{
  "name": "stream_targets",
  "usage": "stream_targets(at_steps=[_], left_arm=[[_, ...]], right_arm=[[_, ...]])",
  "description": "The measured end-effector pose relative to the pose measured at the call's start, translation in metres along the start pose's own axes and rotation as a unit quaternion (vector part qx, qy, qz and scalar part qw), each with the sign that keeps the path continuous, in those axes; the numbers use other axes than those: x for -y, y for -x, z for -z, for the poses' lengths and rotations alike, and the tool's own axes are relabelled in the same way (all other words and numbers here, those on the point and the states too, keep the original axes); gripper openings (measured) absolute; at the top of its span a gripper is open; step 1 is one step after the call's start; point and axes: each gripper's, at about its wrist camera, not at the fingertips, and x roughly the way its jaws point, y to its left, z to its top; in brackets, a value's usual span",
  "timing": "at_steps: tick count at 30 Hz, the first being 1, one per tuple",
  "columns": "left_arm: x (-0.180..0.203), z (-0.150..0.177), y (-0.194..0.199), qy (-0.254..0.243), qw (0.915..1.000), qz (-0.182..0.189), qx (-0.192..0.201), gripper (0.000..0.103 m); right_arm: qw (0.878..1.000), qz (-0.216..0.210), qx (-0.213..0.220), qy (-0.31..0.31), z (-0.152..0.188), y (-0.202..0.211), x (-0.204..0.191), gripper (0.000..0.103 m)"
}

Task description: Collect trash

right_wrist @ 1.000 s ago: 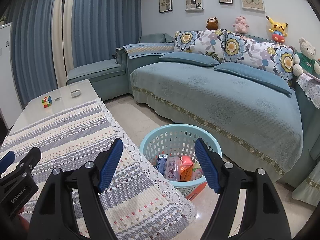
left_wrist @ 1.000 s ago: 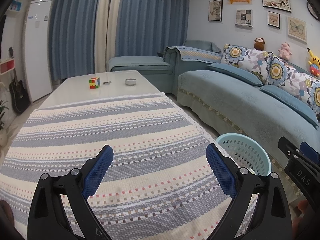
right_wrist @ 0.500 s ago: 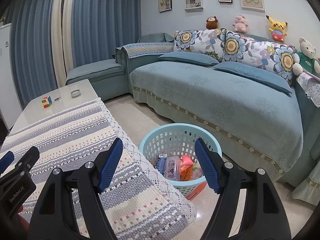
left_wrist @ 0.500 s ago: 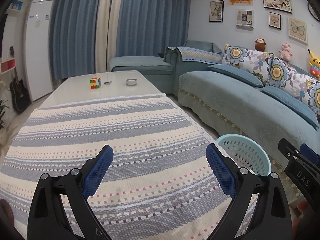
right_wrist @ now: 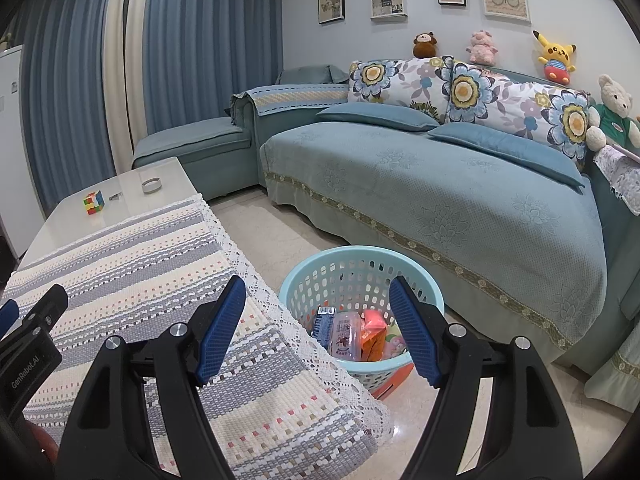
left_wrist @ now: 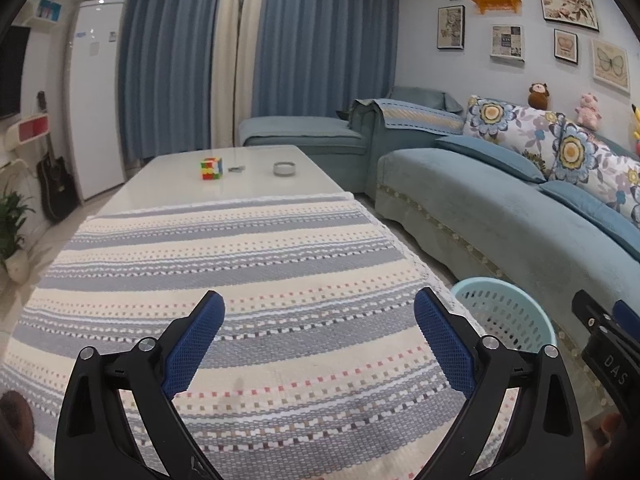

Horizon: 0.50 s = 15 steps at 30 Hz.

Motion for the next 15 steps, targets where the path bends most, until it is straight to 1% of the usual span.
stream_targets(at_steps=[6, 15], left_arm=[[0.004, -0.0002, 0.0007, -0.009, 0.9999, -0.007, 0.001, 0.095], [0.0066, 0.0005, -0.0025, -0.016, 0.9999, -0.004, -0.005, 0.095]], right_arm=[[1.0, 0.0, 0.0, 0.0, -0.0001, -0.0001, 0.0, 0.07], [1.0, 0.001, -0.004, 0.0, 0.0015, -0.0021, 0.0023, 0.07]])
